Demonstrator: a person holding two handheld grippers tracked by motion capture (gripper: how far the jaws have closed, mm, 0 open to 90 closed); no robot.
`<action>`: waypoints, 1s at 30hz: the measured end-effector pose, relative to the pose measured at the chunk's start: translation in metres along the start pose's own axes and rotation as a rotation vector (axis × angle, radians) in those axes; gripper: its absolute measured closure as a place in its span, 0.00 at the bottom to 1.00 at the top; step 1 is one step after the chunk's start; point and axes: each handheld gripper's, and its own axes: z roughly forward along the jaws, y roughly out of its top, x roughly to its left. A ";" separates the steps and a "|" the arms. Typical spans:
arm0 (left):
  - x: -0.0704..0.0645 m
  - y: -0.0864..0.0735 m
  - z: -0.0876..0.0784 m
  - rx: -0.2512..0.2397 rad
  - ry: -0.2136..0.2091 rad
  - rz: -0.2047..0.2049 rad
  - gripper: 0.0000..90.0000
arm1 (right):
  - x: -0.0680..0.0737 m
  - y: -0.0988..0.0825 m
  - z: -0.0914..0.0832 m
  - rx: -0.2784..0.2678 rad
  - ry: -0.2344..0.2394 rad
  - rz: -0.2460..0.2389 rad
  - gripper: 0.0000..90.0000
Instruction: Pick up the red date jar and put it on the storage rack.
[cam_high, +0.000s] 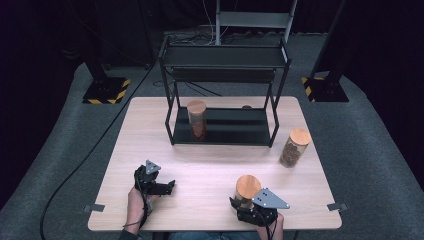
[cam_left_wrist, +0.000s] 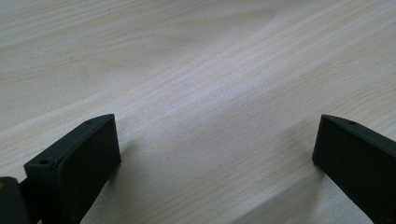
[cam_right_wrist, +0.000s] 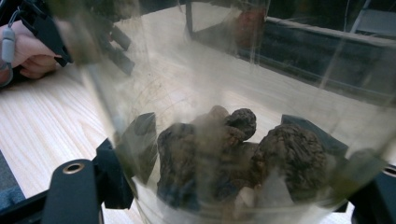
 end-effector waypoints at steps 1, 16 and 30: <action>0.000 0.000 0.000 0.000 0.000 0.000 0.00 | -0.001 0.001 0.000 0.000 0.002 0.002 0.28; 0.000 0.000 0.000 0.000 0.000 0.000 0.00 | -0.003 0.015 0.008 0.021 0.002 -0.022 0.28; 0.000 0.000 0.000 0.000 0.000 0.000 0.00 | -0.008 0.030 0.009 0.015 -0.006 -0.047 0.28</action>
